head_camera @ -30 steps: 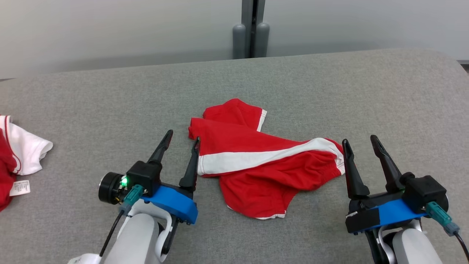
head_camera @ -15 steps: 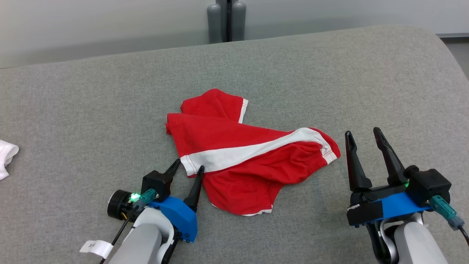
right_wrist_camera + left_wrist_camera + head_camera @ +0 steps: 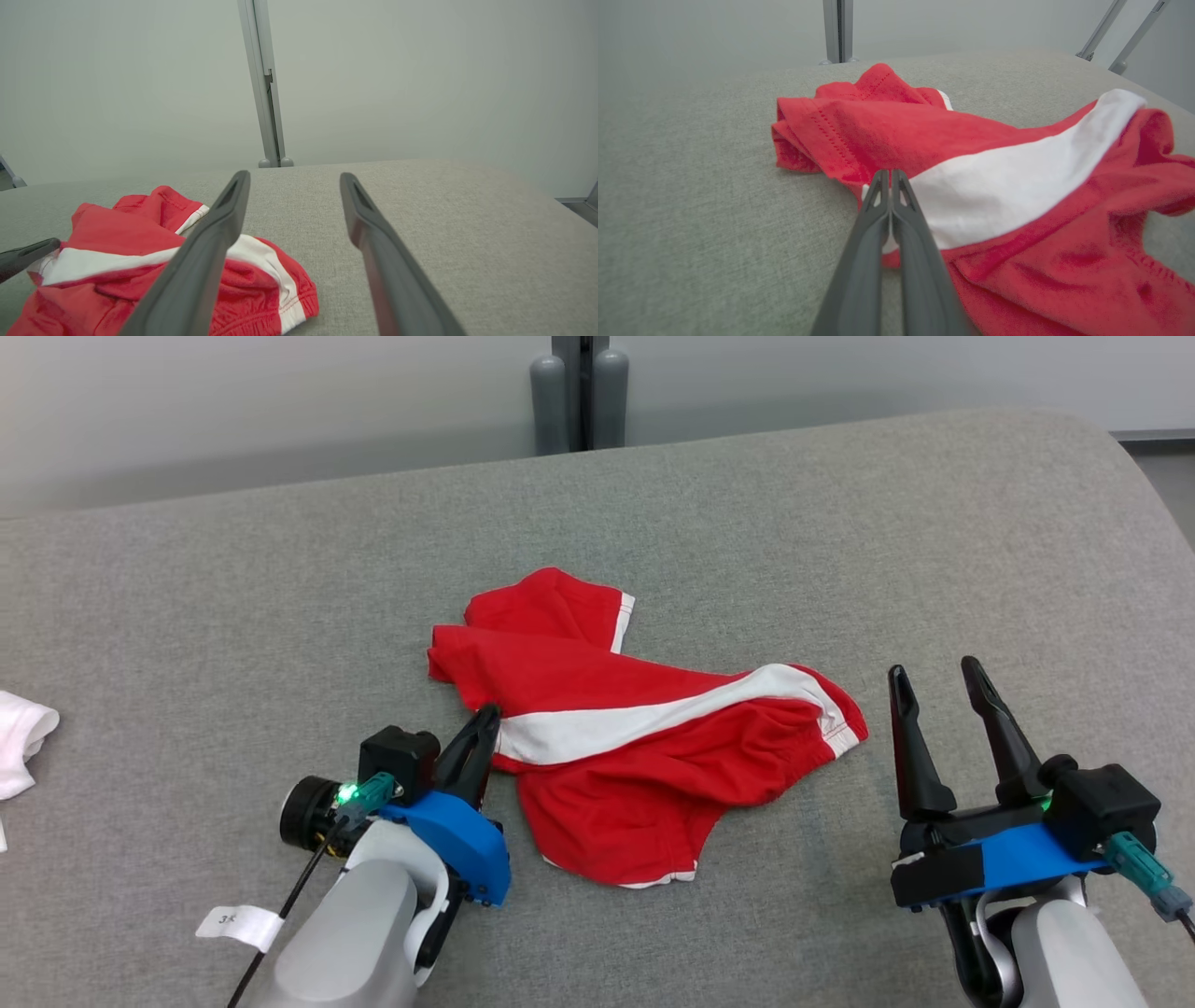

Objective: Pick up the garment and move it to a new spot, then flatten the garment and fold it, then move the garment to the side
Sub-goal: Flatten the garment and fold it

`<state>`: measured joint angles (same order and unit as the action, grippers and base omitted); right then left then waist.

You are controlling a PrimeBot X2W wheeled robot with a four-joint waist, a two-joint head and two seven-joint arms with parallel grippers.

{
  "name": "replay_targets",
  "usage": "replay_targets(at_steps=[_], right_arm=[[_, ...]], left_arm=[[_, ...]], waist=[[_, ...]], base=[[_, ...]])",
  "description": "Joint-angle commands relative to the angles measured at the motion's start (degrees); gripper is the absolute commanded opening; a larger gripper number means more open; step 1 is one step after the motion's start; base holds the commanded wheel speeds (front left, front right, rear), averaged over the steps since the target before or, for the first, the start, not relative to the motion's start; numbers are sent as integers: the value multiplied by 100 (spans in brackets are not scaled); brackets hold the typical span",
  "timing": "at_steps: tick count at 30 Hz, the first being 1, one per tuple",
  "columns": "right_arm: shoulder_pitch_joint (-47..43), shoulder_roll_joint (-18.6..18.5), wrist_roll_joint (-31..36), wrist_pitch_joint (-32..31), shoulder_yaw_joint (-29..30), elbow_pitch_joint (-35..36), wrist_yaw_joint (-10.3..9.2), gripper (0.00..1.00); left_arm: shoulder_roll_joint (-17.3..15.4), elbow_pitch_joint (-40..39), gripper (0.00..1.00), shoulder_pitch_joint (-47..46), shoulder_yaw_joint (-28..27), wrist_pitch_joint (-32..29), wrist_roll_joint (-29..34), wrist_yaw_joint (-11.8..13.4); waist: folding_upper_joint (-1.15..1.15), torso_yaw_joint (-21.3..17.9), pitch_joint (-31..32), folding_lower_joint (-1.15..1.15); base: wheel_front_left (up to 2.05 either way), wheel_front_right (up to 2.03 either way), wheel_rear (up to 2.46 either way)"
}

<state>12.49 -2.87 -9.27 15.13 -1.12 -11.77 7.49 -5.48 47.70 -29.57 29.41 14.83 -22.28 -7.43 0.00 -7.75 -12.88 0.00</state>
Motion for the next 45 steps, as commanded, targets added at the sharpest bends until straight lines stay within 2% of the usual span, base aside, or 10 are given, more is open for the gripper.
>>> replay_targets(at_steps=[1,13,20,21,22,29,39,45], right_arm=[[-69,-3,15,3,23,16,1,100],[-251,-6,27,3,46,-38,1,100],[-275,-6,35,3,9,-86,1,100],[-278,-6,35,3,-2,-92,1,100],[-283,-6,37,3,1,-100,1,100],[-326,-6,69,3,34,-110,1,100],[-470,-6,123,3,161,-21,1,100],[-550,-6,160,3,252,40,1,100]], left_arm=[[-60,-45,0,-100,-47,38,-25,-5],[-165,-1248,0,542,-514,42,128,59],[-122,-1389,0,1043,-577,43,111,58],[-114,-1416,31,1083,-591,43,140,59],[-103,-1468,100,1124,-626,43,169,82],[-53,-2124,100,1329,-1039,43,404,143],[-77,-3304,100,1857,-2124,38,844,352],[-101,-3576,100,2218,-2612,38,1012,412]], waist=[[0,30,29,0],[0,392,343,0],[0,523,436,0],[0,529,449,0],[0,538,463,0],[0,611,593,0],[0,841,767,0],[0,930,829,0]], base=[[0,0,0],[0,0,0],[0,0,0],[0,0,0],[0,0,0],[0,0,0],[0,0,0],[0,0,0]])
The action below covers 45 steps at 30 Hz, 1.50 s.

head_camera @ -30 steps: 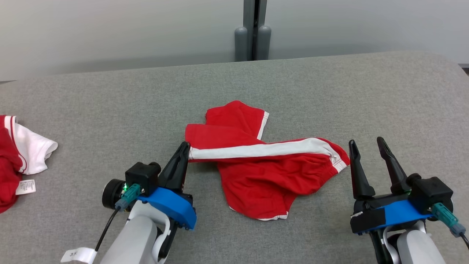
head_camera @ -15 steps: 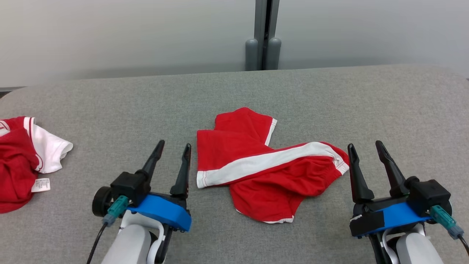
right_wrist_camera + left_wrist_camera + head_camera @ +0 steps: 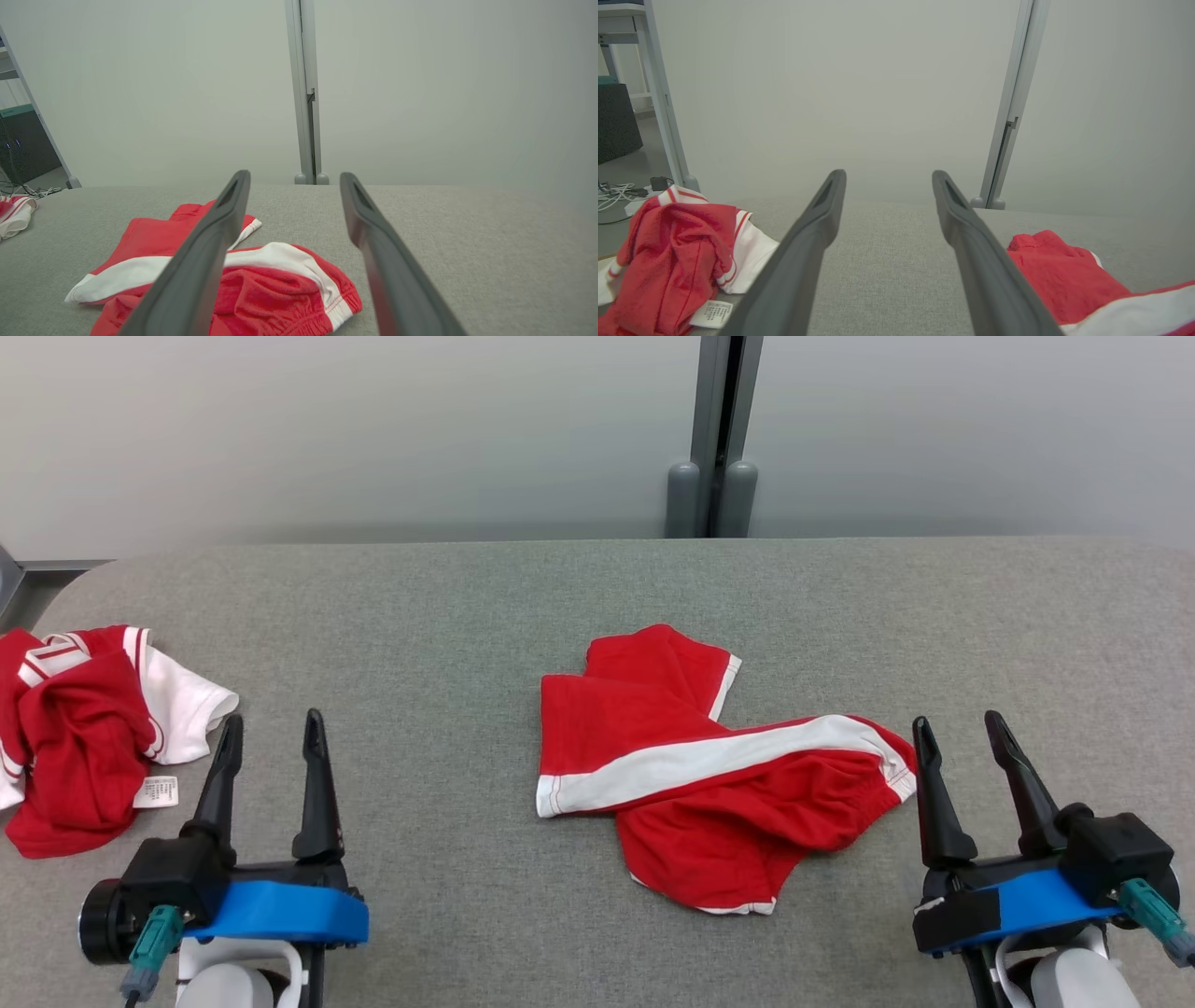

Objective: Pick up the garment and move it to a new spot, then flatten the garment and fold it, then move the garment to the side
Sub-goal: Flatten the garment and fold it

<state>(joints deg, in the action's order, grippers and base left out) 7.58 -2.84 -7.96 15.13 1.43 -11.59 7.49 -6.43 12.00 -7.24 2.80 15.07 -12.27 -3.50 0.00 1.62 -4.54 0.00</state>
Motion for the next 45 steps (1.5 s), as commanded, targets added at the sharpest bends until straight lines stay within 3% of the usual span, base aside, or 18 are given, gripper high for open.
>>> replay_targets(at_steps=[1,9,16,26,34,45], right_arm=[[-98,-9,42,3,22,28,1,100],[-234,-9,87,3,179,0,1,100],[-127,-9,73,2,98,10,1,100],[59,-8,27,2,-47,-75,1,100],[162,-9,15,2,-60,-107,1,100],[189,-9,-11,2,-73,-121,1,100]], left_arm=[[-3,-27,100,54,-23,14,36,16],[45,37,100,349,-324,14,254,-55],[181,197,100,155,-234,14,141,-246],[204,1415,100,-544,768,-9,-322,-405],[0,2376,100,-978,1697,-89,-1088,-399],[-177,3138,100,-1346,2365,-22,-1819,-400]], waist=[[0,5,2,0],[0,44,-7,0],[0,-45,-94,0],[0,-426,-369,0],[0,-749,-550,0],[0,-975,-626,0]], base=[[0,0,0],[0,0,0],[0,0,0],[0,0,0],[0,0,0],[0,0,0]])
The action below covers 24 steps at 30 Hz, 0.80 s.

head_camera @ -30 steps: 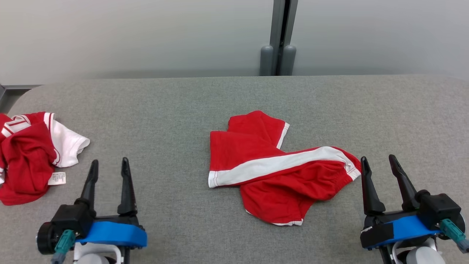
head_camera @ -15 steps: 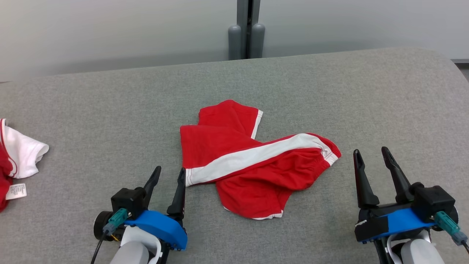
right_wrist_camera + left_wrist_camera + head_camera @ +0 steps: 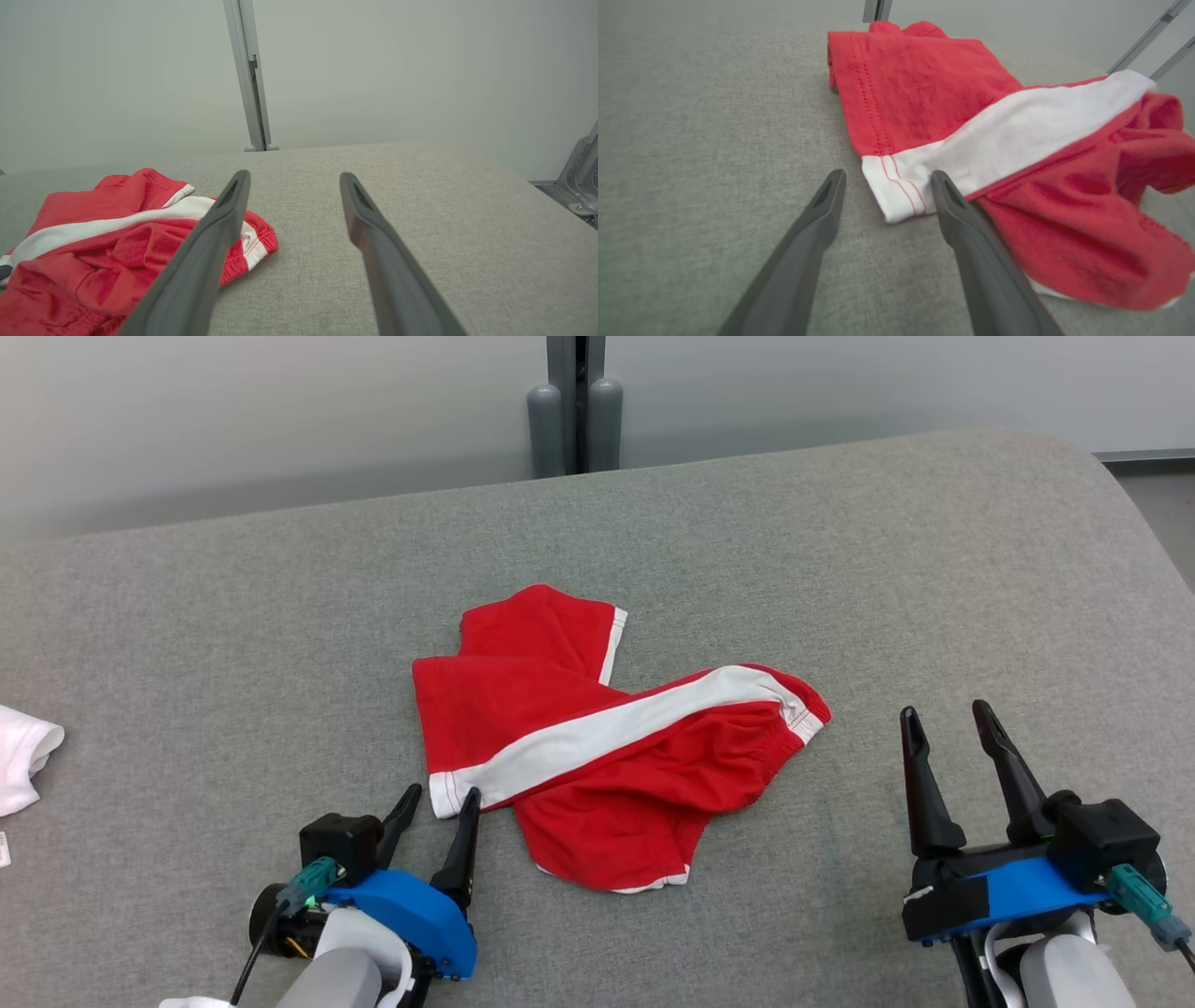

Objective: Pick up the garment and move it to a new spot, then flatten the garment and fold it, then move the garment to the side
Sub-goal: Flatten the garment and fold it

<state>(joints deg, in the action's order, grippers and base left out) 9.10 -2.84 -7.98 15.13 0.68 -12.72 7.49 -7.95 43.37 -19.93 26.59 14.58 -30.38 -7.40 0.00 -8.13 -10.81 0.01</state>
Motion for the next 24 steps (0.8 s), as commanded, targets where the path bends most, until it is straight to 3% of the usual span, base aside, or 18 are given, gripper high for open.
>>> replay_targets(at_steps=[1,12,13,14,15,24], right_arm=[[40,-9,-11,2,-3,-10,1,100],[86,-9,-34,2,-42,-2,1,100],[88,-9,-35,2,-38,1,1,100],[88,-9,-37,2,-34,8,1,100],[83,-9,-38,2,-28,15,1,100],[85,-9,-28,2,41,39,1,100]], left_arm=[[-12,43,100,-103,61,20,-75,-10],[2,381,100,-586,703,57,-473,-11],[-8,403,90,-629,726,61,-484,-11],[-8,418,33,-672,746,61,-488,-11],[-1,438,0,-701,767,65,-494,-11],[-133,37,0,-982,397,67,-351,-9]], waist=[[0,-15,-4,-1],[0,-149,-41,-1],[0,-154,-47,-1],[0,-156,-54,-1],[0,-153,-57,-1],[0,-12,-17,-1]], base=[[0,0,0],[0,0,0],[0,0,0],[0,0,0],[0,0,0],[0,0,0]])
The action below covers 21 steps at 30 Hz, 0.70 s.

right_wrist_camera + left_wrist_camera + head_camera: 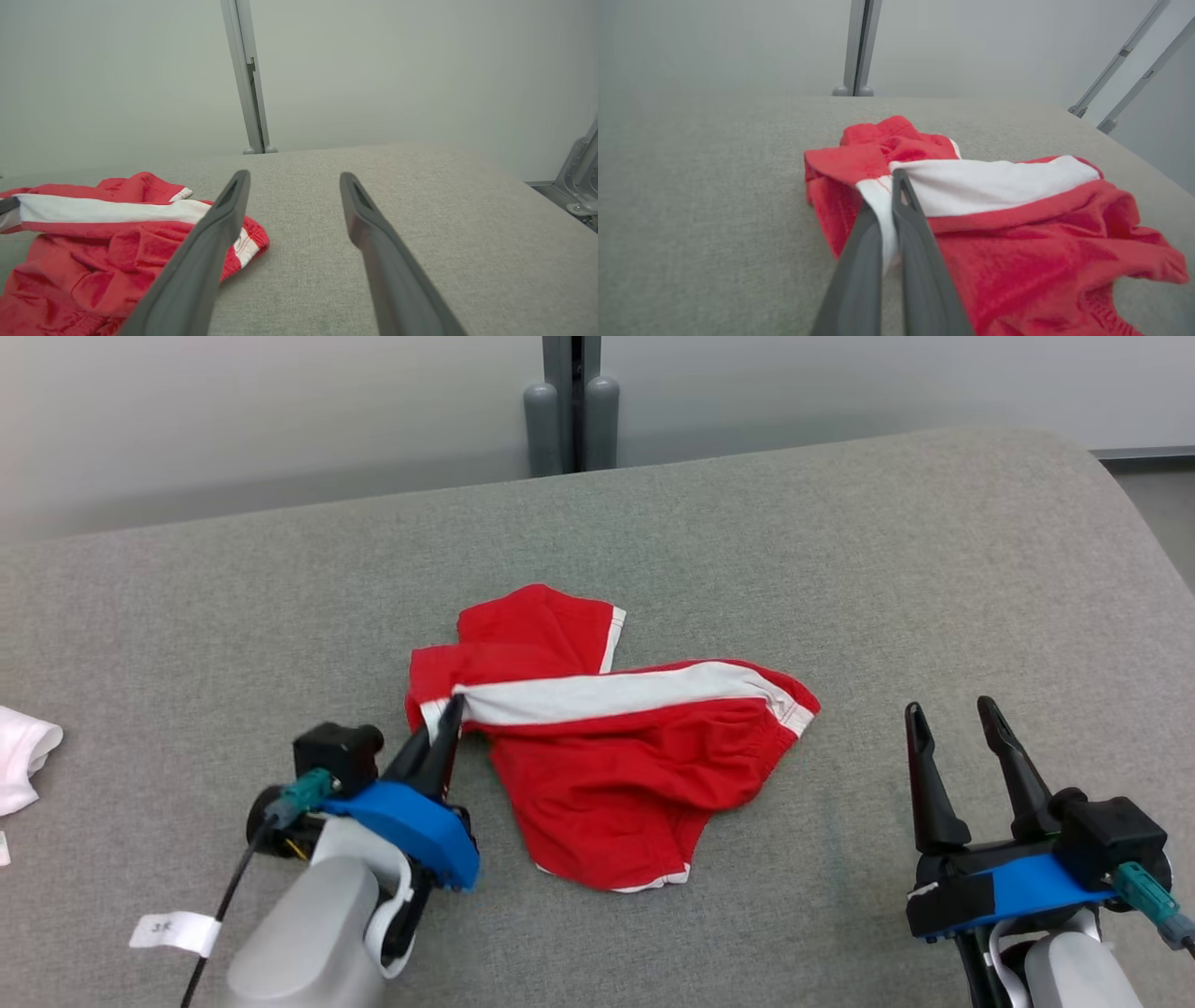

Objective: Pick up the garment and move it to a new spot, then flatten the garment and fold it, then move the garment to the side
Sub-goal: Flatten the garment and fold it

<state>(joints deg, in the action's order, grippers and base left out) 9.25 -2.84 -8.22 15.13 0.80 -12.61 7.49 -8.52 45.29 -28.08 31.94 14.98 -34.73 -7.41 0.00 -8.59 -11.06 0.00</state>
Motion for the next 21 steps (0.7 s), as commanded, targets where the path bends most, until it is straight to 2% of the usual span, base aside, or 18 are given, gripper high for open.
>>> replay_targets(at_steps=[1,10,16,21], right_arm=[[65,-9,1,2,39,34,1,100],[-132,-9,-44,2,87,36,1,100],[-250,-8,-61,3,100,32,1,100],[-264,-8,-40,2,113,6,1,100]], left_arm=[[-107,-269,0,-196,-220,26,155,-1],[-218,-1384,0,200,-726,23,648,23],[-175,-1940,0,1011,-608,23,848,12],[-142,-2045,0,1700,-418,23,859,6]], waist=[[0,60,19,0],[0,332,231,0],[0,638,357,0],[0,896,406,0]], base=[[0,0,0],[0,0,0],[0,0,0],[0,0,0]])
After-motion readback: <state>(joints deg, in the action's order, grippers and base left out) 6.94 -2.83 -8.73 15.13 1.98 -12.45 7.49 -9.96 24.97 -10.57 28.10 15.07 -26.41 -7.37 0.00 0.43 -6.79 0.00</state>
